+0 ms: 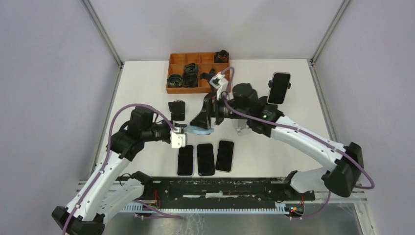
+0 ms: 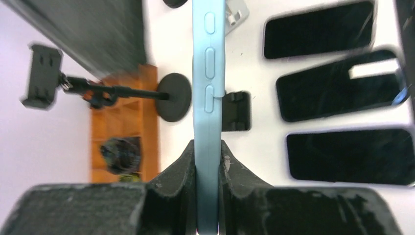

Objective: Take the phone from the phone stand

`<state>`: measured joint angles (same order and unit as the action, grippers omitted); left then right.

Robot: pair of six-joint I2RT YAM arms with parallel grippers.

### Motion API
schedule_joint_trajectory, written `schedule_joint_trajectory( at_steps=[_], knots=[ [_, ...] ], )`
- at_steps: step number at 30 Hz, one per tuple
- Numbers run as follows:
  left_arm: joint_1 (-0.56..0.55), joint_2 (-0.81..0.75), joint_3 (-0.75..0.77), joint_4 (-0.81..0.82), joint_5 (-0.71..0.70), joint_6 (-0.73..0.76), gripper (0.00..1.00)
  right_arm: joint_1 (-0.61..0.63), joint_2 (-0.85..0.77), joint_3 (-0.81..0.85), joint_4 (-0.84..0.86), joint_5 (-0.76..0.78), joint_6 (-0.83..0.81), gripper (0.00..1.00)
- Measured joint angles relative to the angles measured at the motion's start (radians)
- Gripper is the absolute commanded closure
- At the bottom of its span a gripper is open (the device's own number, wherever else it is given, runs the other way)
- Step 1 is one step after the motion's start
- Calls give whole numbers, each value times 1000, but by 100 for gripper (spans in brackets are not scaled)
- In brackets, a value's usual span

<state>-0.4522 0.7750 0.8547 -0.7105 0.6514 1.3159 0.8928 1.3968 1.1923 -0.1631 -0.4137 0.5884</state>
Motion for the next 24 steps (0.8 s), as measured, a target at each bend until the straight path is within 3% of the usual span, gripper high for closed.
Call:
schedule_joint_trajectory(
  at_steps=[7, 13, 18, 24],
  knots=[
    [0, 18, 6, 178, 76, -687, 98, -153, -240, -11, 155, -5, -2, 2],
    [0, 25, 7, 422, 143, -1203, 98, -199, -403, -167, 304, -22, 30, 3],
    [0, 46, 24, 541, 174, -1461, 98, -201, -435, -347, 433, -46, 116, 11],
    [0, 76, 50, 623, 251, -1620, 98, -180, -379, -473, 646, -80, 249, 20]
  ],
)
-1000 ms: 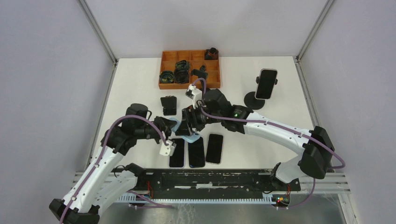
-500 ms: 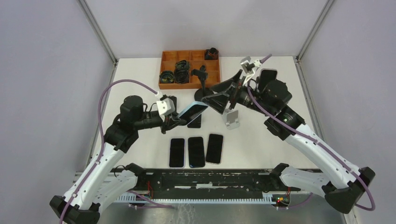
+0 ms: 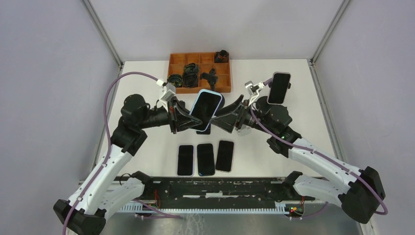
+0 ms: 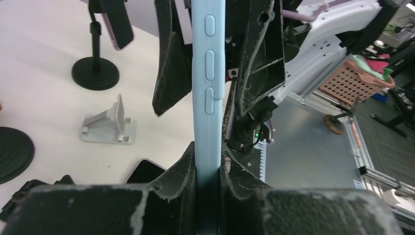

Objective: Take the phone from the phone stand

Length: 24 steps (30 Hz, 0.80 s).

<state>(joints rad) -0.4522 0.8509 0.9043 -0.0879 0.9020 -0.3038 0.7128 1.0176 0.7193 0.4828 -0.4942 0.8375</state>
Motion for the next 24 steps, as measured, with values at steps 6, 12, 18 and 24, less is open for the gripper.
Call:
schedule_joint_trajectory(
  at_steps=[6, 12, 18, 24],
  knots=[
    [0, 6, 2, 35, 48, -69, 98, 90, 68, -10, 207, 3, 62, 34],
    [0, 6, 2, 38, 80, -116, 98, 117, 105, -10, 365, 29, 112, 73],
    [2, 13, 16, 32, 103, -175, 34, 117, 138, -11, 433, 55, 111, 100],
    [-2, 49, 110, -146, 78, -25, 1, 105, 101, -11, 314, 27, 131, 100]
  ],
)
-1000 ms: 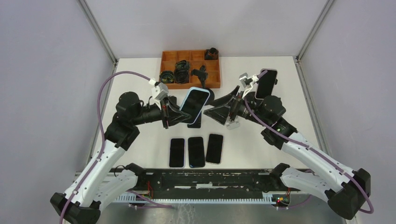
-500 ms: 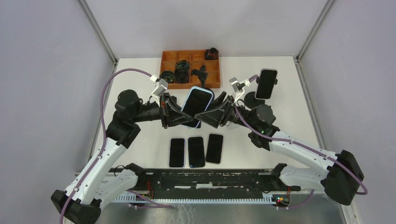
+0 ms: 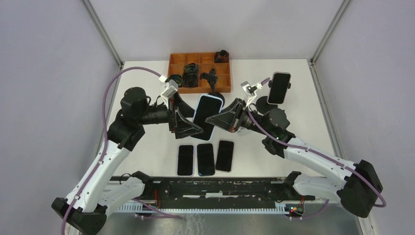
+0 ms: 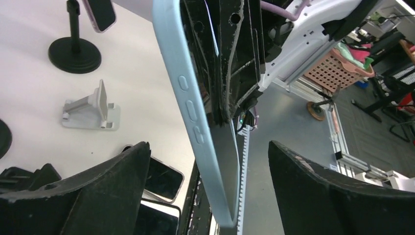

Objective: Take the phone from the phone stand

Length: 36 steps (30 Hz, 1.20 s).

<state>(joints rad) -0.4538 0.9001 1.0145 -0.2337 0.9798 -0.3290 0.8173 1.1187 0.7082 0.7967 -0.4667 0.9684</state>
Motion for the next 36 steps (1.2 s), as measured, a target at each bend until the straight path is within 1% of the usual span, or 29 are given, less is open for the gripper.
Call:
schedule_joint_trajectory(
  at_steps=[5, 9, 11, 13, 17, 20, 22, 26, 34, 36],
  knots=[
    [0, 4, 93, -204, -86, 193, 0, -111, -127, -16, -264, -76, -27, 100],
    [0, 21, 169, -382, -179, 371, 0, -184, -256, -57, -591, -98, -119, 100],
    [0, 49, 225, -459, -230, 444, 0, -188, -304, -96, -715, -100, -152, 100],
    [0, 78, 275, -521, -299, 521, 0, -188, -366, -169, -856, -101, -175, 100],
    [0, 80, 288, -601, -404, 623, 0, -188, -418, -270, -1078, -99, -204, 100],
    [0, 75, 288, -640, -453, 666, 0, -191, -417, -299, -1193, -97, -233, 100],
    [0, 72, 288, -660, -473, 680, 0, -194, -409, -301, -1238, -96, -258, 100],
    [0, 72, 283, -675, -504, 700, 0, -231, -349, -301, -1251, -93, -314, 100],
    [0, 72, 276, -697, -526, 710, 0, -394, -225, -353, -1201, -95, -409, 100],
    [0, 72, 276, -700, -526, 710, 0, -425, -204, -365, -1179, -121, -410, 100]
  ],
)
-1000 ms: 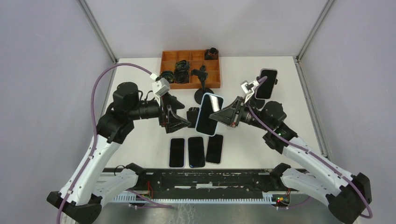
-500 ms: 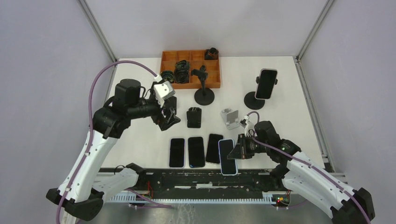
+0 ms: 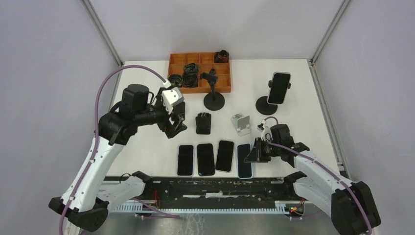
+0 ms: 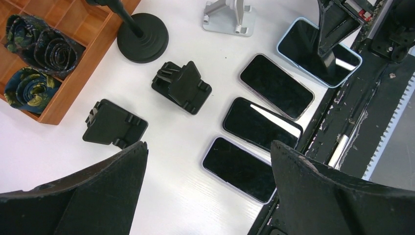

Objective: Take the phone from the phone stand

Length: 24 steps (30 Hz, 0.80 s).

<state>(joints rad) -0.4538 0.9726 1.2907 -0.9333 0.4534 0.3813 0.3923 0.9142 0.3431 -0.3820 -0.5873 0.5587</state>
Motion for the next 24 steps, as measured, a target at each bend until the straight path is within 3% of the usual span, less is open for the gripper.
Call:
schedule_joint_trajectory(
  at_steps=[6, 10, 15, 20, 24],
  knots=[
    [0, 1, -3, -1, 0, 2, 0, -63, 98, -31, 101, -85, -2, 99],
    [0, 1, -3, -1, 0, 2, 0, -68, 148, -31, 141, -94, -3, 86],
    [0, 1, -3, -1, 0, 3, 0, -66, 189, -31, 173, -52, -15, 51],
    [0, 1, -3, 0, 1, 3, 0, -66, 157, -22, 188, 45, -27, 27],
    [0, 1, -3, 0, 2, 3, 0, -67, 102, 7, 167, 188, -45, 22]
  ],
)
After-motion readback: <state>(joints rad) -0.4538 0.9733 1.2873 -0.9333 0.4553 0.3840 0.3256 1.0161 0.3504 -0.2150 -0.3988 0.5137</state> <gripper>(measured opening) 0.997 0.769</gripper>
